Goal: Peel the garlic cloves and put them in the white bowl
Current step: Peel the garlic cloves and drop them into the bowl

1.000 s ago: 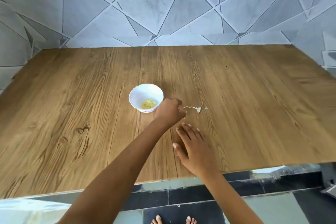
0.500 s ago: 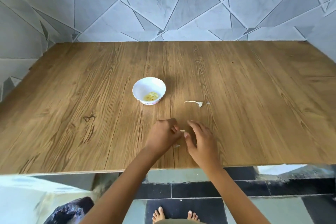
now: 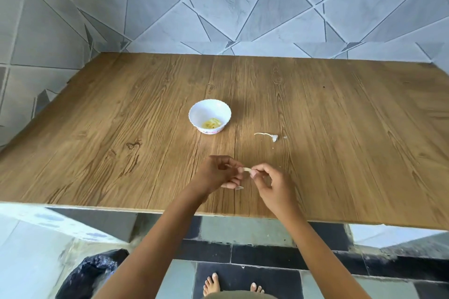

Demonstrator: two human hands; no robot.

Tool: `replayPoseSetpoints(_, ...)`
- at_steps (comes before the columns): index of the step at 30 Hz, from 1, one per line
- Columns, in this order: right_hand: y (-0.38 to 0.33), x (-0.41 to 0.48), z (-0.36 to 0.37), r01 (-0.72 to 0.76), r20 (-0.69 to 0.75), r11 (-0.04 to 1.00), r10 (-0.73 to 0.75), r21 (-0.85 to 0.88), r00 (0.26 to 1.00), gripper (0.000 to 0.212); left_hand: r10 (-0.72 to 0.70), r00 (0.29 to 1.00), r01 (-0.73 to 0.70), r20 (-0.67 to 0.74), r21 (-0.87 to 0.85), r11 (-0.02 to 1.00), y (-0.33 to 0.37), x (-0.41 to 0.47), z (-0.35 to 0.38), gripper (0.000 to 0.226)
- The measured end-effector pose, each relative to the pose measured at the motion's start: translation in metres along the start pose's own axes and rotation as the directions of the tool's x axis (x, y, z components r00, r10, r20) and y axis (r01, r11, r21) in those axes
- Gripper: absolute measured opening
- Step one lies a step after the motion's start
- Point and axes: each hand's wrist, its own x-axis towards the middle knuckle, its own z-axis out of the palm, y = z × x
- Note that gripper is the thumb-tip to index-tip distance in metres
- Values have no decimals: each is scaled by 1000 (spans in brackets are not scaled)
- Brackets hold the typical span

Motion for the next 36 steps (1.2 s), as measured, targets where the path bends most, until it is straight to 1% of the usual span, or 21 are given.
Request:
replayPoseSetpoints(2,2,-1,1,15,3,999,-15,29,1000,7,-29,999,28,-17,-41,999,1,-1,0,5)
replayPoseSetpoints(4,2,-3,1,47,10,999,-47,20,999,21,-27,998,26,-48,-21,999,2,-1,-2,4)
replayPoseSetpoints(5,3,-4,0,64,16,998,-64,-20,998,32,4,997,1,-77,65,998,0,1,-4,4)
replayPoseSetpoints(6,4,-6,0,80,22,993,-78,-85,997,42,67,991,-39,-117,227,973,-1,2,-6,5)
replayPoseSetpoints(7,7,-8,1,93,32,981,-89,-170,995,50,156,978,-84,-137,428,900,-2,4,-9,7)
replayPoseSetpoints(8,11,-9,2,102,49,959,-92,-264,995,55,232,965,-117,-124,589,800,-3,5,-10,9)
replayPoseSetpoints(9,14,-12,4,109,65,927,-91,-358,994,59,269,959,-134,-94,683,718,-4,5,-10,10)
replayPoseSetpoints(10,16,-13,4,117,77,888,-92,-446,993,62,273,960,-144,-56,737,661,-4,4,-8,12)
replayPoseSetpoints(12,16,-15,6,124,84,824,-93,-553,992,65,275,961,-158,-9,801,578,-7,2,-2,15)
replayPoseSetpoints(16,14,-16,6,115,88,801,-78,-588,993,66,310,950,-205,46,839,503,-11,1,12,20)
replayPoseSetpoints(20,13,-16,6,109,88,801,-71,-589,994,58,359,933,-216,32,848,485,-7,2,13,22)
replayPoseSetpoints(23,13,-16,7,105,87,803,-67,-587,994,58,340,941,-186,7,848,496,-5,6,9,20)
replayPoseSetpoints(26,13,-15,7,107,89,801,-68,-590,994,58,334,943,-160,6,886,436,-5,8,13,20)
replayPoseSetpoints(28,13,-15,7,112,89,801,-73,-588,993,57,373,928,-175,20,905,388,-8,5,16,20)
replayPoseSetpoints(29,13,-15,7,114,84,801,-79,-588,993,57,398,917,-189,25,906,379,-11,3,16,19)
replayPoseSetpoints(33,14,-15,8,110,74,808,-83,-578,994,56,527,849,-274,22,872,406,-21,0,15,9)
replayPoseSetpoints(36,14,-15,8,109,84,814,-74,-571,994,56,549,836,-275,15,876,395,-24,1,16,9)
